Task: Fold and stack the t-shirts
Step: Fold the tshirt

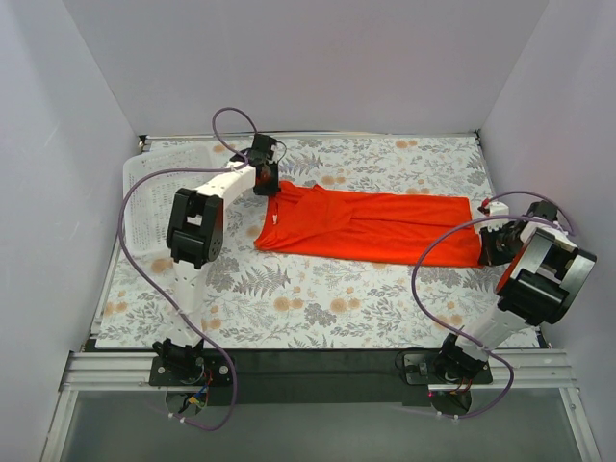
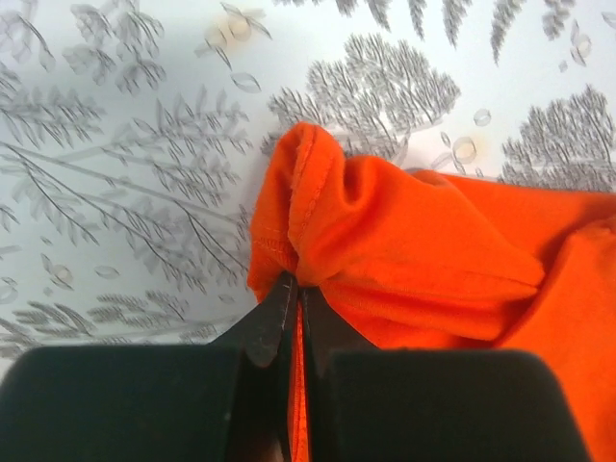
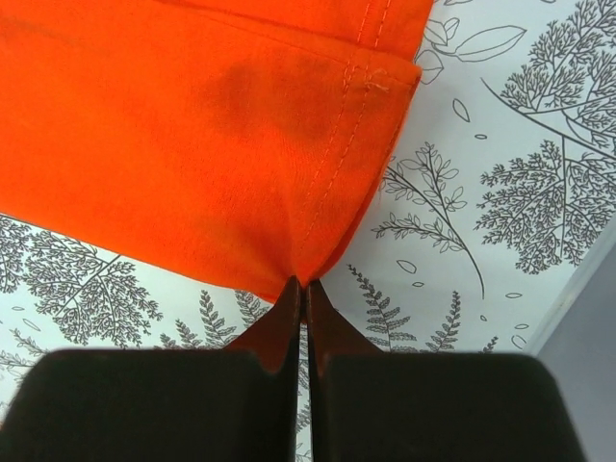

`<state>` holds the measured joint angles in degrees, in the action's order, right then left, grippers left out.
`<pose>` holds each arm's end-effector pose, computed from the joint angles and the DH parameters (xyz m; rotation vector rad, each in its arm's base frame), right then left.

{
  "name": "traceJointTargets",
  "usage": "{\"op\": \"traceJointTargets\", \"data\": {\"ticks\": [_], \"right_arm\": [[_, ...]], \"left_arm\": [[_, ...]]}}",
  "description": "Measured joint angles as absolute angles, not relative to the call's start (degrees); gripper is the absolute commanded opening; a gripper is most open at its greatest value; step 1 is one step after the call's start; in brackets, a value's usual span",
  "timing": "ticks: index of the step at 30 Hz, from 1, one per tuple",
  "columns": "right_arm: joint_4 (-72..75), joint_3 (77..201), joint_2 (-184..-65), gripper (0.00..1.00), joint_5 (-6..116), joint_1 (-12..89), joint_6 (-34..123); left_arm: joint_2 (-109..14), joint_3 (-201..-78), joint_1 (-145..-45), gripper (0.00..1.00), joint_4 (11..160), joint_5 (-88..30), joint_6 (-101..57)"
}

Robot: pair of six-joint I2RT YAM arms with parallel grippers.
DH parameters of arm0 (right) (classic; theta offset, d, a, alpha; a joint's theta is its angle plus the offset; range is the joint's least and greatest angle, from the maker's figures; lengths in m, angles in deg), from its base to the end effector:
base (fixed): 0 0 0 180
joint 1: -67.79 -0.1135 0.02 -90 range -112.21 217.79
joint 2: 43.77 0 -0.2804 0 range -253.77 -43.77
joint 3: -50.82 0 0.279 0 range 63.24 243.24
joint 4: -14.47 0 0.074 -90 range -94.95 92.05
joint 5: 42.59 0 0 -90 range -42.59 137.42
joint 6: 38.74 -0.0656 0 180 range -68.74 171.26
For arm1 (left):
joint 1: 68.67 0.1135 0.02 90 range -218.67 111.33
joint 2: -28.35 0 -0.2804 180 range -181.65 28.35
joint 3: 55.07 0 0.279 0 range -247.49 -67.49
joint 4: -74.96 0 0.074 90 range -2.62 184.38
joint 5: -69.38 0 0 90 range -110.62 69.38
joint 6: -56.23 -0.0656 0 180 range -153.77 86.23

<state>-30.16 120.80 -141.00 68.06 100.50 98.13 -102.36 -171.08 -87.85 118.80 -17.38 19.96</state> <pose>0.3032 -0.1672 0.1353 -0.4060 2.6397 0.1013 0.5165 -0.1757 0.1363 -0.8045 2.5160 -0.3820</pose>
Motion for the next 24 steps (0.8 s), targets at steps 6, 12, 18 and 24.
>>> {"op": "traceJointTargets", "data": {"ticks": [6, 12, 18, 24], "right_arm": [[-27.3, 115.2, -136.4, 0.01, 67.7, 101.2, 99.2], [-24.1, 106.7, -128.3, 0.08, 67.8, 101.5, 100.4], [-23.9, 105.1, -125.9, 0.5, 66.4, 102.1, 100.4], [-27.5, 114.4, -129.2, 0.54, 66.6, 102.3, 99.1]], "left_arm": [[-108.5, -181.4, -86.7, 0.0, 120.7, -14.7, 17.3], [-116.2, -192.9, -86.5, 0.1, 119.6, -14.6, 15.8], [-117.7, -194.5, -86.0, 0.47, 117.0, -17.0, 15.2], [-111.8, -186.2, -85.3, 0.61, 115.5, -18.8, 14.5]]}}
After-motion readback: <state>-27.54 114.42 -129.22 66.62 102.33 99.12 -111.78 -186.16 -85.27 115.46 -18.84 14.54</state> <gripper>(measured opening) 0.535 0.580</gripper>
